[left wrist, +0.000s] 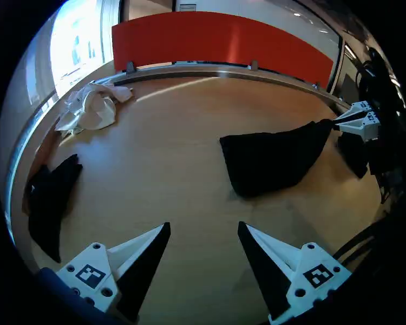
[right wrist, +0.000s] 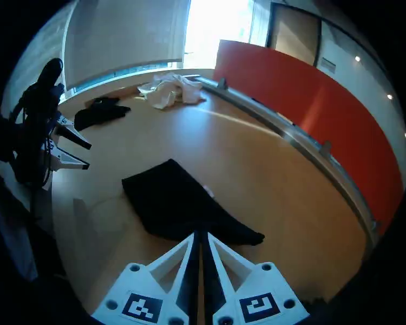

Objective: Fold towel

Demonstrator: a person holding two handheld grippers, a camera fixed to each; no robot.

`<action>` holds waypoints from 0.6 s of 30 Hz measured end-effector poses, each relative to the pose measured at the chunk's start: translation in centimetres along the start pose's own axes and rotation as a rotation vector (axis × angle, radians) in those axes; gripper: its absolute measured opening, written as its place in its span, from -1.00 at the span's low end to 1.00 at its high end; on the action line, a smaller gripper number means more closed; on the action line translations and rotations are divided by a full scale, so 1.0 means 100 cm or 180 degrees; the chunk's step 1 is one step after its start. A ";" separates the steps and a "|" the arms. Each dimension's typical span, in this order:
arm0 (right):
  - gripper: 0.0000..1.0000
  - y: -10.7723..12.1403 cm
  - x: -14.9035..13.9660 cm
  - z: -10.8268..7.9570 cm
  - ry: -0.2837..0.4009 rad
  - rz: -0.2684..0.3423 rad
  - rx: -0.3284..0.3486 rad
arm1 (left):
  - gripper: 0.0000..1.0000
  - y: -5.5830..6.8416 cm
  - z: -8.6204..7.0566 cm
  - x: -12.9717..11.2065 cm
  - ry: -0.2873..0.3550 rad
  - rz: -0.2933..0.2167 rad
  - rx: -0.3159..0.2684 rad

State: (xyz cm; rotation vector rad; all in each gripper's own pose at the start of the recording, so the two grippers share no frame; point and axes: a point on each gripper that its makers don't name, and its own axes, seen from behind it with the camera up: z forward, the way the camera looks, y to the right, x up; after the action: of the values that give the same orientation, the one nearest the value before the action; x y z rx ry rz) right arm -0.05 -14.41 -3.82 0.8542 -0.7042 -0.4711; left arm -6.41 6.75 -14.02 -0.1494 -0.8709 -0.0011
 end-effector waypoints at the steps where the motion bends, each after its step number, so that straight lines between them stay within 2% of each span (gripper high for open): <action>1: -0.95 -0.001 0.002 0.001 0.0000 -0.0013 0.0008 | 0.84 0.000 -0.001 0.000 0.0002 -0.0003 0.0001; 8: -0.95 -0.011 0.022 0.013 0.0031 -0.0132 0.0117 | 0.85 -0.001 -0.008 0.001 0.0031 -0.0057 -0.0005; 18: -0.95 -0.045 0.065 0.051 0.0082 -0.0346 0.0369 | 0.85 -0.010 -0.025 -0.003 0.0072 -0.0170 0.0023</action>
State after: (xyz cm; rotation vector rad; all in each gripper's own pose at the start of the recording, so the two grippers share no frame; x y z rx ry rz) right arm 0.25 -23.78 -2.77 1.0095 -0.6683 -0.5193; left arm -4.82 5.45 -15.71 -0.1193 -0.8519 -0.0494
